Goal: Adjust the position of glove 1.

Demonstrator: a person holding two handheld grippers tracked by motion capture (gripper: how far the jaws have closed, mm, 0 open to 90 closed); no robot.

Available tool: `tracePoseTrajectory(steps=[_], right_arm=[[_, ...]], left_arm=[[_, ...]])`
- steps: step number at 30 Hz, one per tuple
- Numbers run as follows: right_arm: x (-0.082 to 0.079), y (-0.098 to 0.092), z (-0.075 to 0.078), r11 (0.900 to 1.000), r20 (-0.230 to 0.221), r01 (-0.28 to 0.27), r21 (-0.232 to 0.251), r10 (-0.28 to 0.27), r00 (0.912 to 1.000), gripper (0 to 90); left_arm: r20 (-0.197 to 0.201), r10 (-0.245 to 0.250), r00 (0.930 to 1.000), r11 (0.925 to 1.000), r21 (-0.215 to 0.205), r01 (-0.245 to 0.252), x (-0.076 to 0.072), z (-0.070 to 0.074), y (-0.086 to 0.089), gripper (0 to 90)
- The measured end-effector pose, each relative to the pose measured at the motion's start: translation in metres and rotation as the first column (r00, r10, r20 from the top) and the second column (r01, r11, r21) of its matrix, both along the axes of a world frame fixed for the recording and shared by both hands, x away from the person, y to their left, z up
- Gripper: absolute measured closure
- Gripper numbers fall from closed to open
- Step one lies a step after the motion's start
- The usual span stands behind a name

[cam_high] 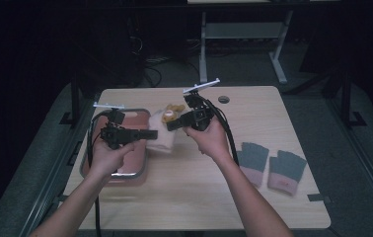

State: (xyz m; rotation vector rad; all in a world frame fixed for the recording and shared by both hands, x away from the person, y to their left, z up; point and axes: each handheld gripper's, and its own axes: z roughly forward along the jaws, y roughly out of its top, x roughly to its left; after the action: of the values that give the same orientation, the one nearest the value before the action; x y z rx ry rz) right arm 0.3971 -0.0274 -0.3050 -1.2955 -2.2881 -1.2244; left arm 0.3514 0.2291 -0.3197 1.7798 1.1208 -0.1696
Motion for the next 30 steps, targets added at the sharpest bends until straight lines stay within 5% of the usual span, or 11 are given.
tracePoseTrajectory(steps=[30], right_arm=[[0.017, 0.059, 0.013, 0.997, 0.007, -0.081, 0.012, 0.081, 0.9967, 83.1]], left_arm=[[0.028, 0.07, 0.9971, 0.9974, 0.014, -0.071, -0.004, 0.014, 0.055, 70.5]])
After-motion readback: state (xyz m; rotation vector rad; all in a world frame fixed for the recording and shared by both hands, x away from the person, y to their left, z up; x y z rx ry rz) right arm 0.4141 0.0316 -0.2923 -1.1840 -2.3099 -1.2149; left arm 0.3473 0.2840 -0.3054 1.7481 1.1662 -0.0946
